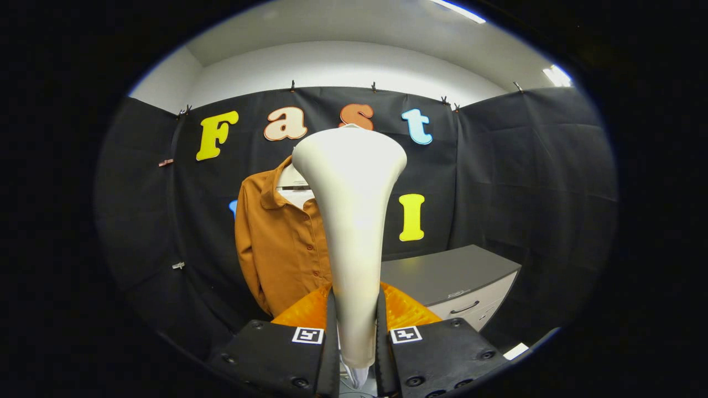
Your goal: Iron the clothes twice with a garment steamer, once on the left side and once on the right side.
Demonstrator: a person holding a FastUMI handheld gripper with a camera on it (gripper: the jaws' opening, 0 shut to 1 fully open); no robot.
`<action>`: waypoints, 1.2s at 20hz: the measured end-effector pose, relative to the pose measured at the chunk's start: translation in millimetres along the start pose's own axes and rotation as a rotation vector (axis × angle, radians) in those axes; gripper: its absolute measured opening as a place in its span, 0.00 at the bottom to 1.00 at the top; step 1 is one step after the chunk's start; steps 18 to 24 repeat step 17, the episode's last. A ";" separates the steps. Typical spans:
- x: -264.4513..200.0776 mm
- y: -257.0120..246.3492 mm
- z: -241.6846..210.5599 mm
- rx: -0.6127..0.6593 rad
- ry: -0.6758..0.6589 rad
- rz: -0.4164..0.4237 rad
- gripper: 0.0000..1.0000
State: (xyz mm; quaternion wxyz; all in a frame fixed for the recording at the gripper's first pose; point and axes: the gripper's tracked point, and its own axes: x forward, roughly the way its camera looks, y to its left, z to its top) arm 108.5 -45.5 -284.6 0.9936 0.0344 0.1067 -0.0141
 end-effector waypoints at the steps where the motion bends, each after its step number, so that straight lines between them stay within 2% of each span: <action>1: 1.5 1.2 0.8 -0.001 0.000 0.003 0.29; 16: 47.3 2.6 13.2 -0.029 0.007 0.021 0.29; 24: 48.7 3.4 12.1 -0.028 0.008 0.020 0.29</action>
